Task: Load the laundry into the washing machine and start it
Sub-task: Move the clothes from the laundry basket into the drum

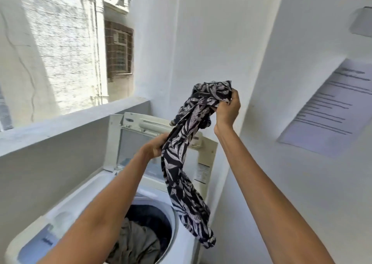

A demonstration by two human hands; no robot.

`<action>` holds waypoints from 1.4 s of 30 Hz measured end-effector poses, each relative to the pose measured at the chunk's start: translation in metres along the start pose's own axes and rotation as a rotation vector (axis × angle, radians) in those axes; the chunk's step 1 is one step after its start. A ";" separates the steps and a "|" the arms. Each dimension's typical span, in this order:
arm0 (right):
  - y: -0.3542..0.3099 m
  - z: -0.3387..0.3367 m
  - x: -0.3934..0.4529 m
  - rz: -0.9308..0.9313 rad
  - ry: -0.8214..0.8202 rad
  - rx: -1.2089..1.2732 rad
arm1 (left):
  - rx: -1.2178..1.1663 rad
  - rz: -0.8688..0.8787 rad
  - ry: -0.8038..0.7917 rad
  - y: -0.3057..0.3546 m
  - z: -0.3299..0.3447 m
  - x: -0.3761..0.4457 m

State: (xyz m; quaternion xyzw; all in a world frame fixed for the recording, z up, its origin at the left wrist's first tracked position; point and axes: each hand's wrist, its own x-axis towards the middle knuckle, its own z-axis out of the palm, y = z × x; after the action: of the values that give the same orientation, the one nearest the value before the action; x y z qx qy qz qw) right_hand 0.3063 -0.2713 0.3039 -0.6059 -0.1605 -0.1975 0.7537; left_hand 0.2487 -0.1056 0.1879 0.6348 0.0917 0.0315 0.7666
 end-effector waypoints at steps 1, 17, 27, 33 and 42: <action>0.003 0.006 -0.004 -0.014 0.033 -0.016 | -0.019 0.014 0.018 0.009 -0.018 -0.009; 0.058 0.105 -0.086 -0.109 -0.417 -0.211 | 0.018 -0.110 0.182 -0.072 -0.119 -0.055; 0.150 0.078 -0.125 0.066 -0.789 -0.560 | -0.166 0.231 0.689 -0.062 -0.157 -0.041; 0.226 0.049 -0.179 0.342 -1.136 -0.774 | 0.080 0.271 0.624 -0.067 -0.160 -0.038; 0.275 0.043 -0.205 0.372 -1.022 -0.737 | -0.182 -0.151 0.251 -0.127 -0.162 -0.050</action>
State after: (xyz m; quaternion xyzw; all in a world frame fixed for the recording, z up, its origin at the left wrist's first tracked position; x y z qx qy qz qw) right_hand 0.2636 -0.1560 -0.0195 -0.8595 -0.3130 0.2067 0.3474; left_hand 0.1620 0.0182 0.0397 0.5450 0.2310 0.0610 0.8037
